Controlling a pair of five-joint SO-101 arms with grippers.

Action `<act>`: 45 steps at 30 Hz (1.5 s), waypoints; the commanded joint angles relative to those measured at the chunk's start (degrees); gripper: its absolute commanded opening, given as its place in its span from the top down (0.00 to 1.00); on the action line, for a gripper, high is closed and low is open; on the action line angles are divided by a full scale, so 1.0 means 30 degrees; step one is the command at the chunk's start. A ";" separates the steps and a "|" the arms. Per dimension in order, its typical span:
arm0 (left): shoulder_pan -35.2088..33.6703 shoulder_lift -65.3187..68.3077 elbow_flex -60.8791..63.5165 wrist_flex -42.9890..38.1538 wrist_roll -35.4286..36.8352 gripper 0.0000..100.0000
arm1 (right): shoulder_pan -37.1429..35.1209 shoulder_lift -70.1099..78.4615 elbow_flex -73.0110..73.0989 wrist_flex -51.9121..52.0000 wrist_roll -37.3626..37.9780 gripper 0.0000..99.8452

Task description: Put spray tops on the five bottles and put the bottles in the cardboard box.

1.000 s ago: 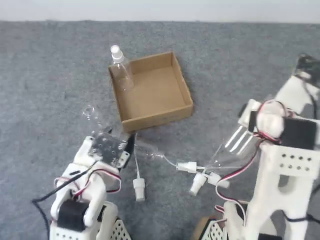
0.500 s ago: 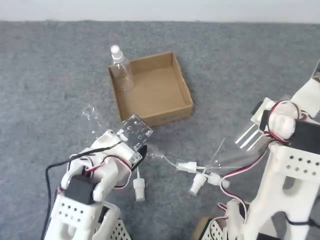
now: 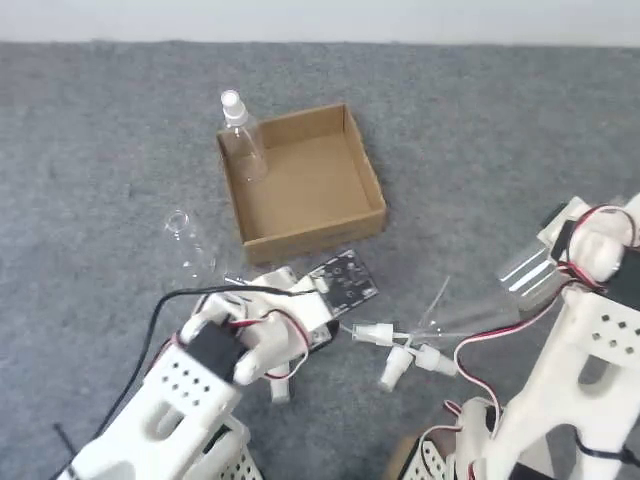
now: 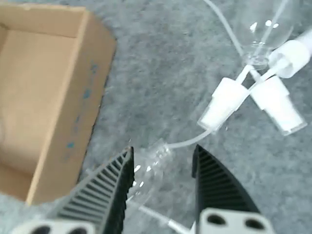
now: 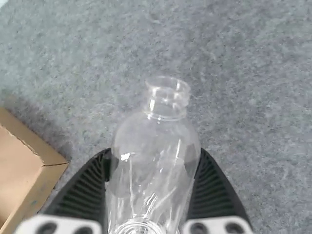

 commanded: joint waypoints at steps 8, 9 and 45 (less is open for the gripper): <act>0.2256 0.5421 -0.1304 -0.3868 -0.0264 0.82 | 0.0278 -0.0894 -0.0322 -0.0425 0.0176 0.99; 0.2256 0.5861 -0.1509 -0.3985 -0.0293 0.82 | 0.0278 -0.0894 -0.0322 -0.0425 0.0176 0.99; 0.2110 0.4806 -0.5143 0.6037 -0.1231 0.99 | 0.0249 -0.0894 -0.0322 -0.0454 0.0176 0.99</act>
